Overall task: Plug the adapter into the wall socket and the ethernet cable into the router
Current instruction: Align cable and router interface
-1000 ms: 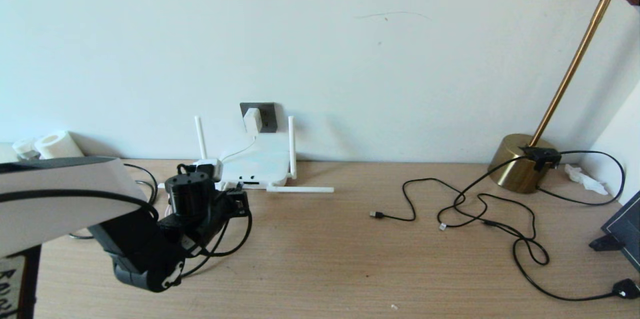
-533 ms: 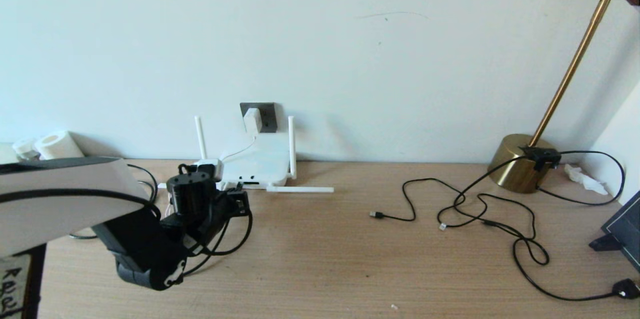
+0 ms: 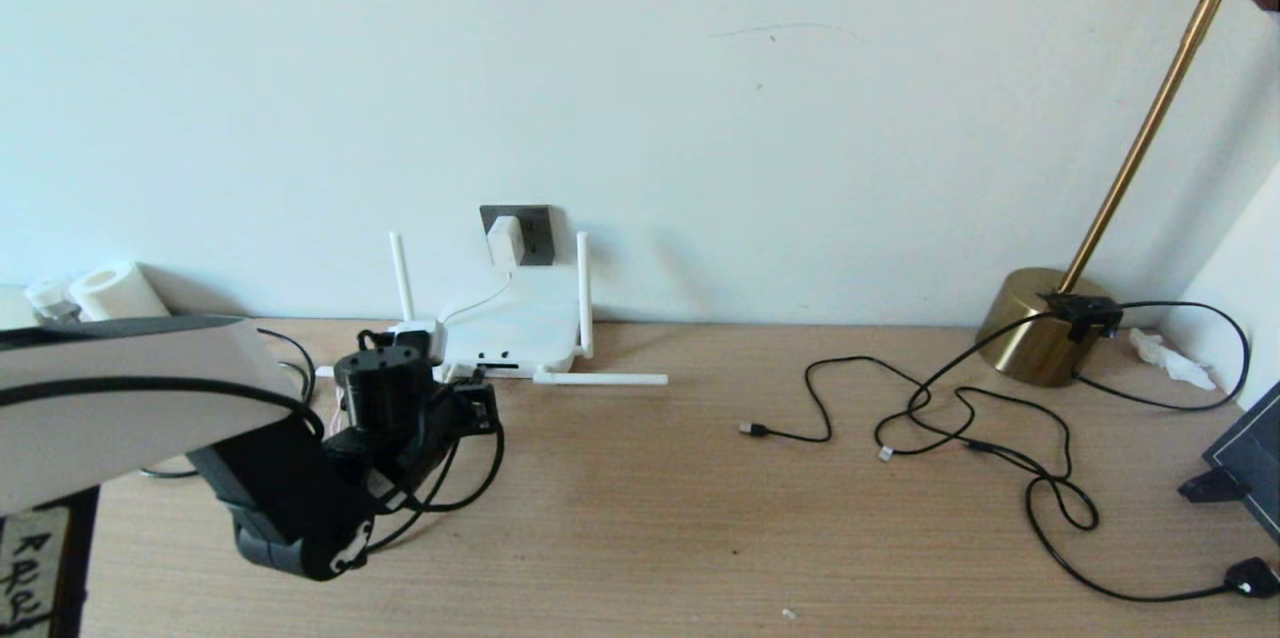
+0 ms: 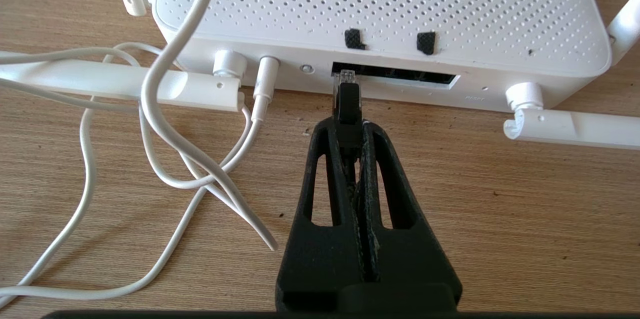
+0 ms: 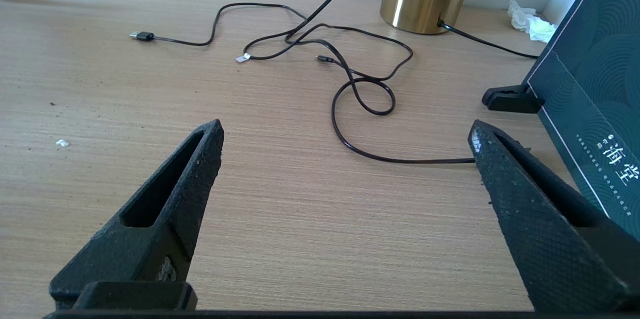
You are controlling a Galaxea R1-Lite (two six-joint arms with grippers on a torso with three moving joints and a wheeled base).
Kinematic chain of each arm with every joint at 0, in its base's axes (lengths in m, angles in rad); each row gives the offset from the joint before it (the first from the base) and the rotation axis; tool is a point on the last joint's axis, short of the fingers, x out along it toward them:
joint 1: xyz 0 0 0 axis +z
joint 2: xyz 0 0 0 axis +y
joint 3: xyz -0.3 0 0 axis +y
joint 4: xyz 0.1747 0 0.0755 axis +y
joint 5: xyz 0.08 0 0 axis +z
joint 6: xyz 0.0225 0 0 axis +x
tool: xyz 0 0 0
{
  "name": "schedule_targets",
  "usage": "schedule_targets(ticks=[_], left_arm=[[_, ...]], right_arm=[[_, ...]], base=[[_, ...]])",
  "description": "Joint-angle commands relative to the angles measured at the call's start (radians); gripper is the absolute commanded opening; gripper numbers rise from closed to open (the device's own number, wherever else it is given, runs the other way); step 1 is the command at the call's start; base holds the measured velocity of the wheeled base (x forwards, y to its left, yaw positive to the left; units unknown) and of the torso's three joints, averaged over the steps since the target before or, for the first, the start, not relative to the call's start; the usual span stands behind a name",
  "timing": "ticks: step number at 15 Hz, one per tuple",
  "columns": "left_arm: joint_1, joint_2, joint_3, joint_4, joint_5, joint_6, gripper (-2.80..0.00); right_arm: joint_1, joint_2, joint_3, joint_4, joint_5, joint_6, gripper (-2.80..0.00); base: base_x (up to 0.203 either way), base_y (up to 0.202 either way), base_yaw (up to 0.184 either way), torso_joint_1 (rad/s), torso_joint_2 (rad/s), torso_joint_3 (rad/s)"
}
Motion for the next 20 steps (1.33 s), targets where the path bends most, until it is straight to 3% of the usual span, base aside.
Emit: schedule_targets(ticks=[1,20], left_arm=[[0.0,0.004,-0.001,-0.007,0.001,-0.001,-2.8],[-0.002,-0.003,-0.007,-0.007,0.003,0.004,-2.8]], right_arm=[[0.0,0.001,0.0,0.0,0.001,-0.001,0.0],[0.0,0.001,0.0,0.0,0.001,-0.001,0.0]], base=[[0.0,0.0,0.0,0.0,0.0,0.0],[0.0,0.0,0.0,0.0,0.0,0.0]])
